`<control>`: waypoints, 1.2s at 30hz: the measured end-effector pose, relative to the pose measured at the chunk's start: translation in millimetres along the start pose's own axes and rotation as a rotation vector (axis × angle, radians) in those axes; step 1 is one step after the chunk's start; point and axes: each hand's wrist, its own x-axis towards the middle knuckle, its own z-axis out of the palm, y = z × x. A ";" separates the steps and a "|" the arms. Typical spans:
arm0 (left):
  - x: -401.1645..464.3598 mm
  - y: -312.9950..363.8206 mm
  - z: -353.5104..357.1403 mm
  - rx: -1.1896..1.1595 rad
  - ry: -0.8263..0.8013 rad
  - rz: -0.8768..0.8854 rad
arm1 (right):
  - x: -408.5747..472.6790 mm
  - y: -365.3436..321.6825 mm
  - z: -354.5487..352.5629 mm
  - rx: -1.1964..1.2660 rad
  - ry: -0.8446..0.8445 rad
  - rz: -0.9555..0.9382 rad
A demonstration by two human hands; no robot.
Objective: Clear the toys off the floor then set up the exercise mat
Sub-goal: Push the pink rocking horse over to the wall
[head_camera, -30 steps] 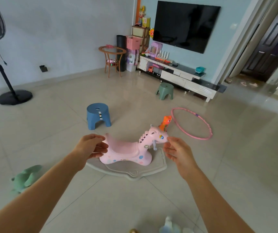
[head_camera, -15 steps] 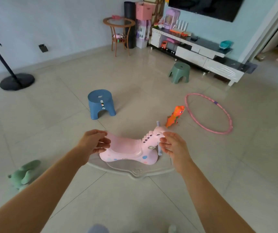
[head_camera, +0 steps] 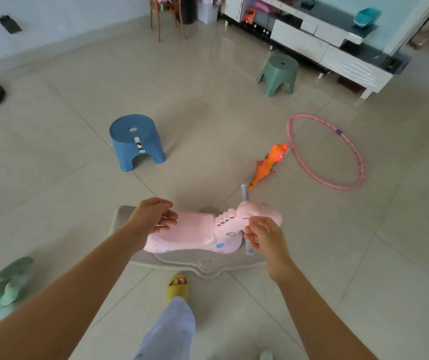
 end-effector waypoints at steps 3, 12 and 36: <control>42.9 5.7 8.8 0.010 0.006 -0.032 | 32.2 -6.6 16.8 -0.109 0.019 -0.001; 154.5 -16.7 19.0 0.131 0.028 -0.144 | 133.4 27.4 73.5 -0.682 -0.203 -0.108; 326.6 -167.6 -10.7 1.516 0.122 0.173 | 289.0 168.2 132.8 -2.190 -0.493 -0.477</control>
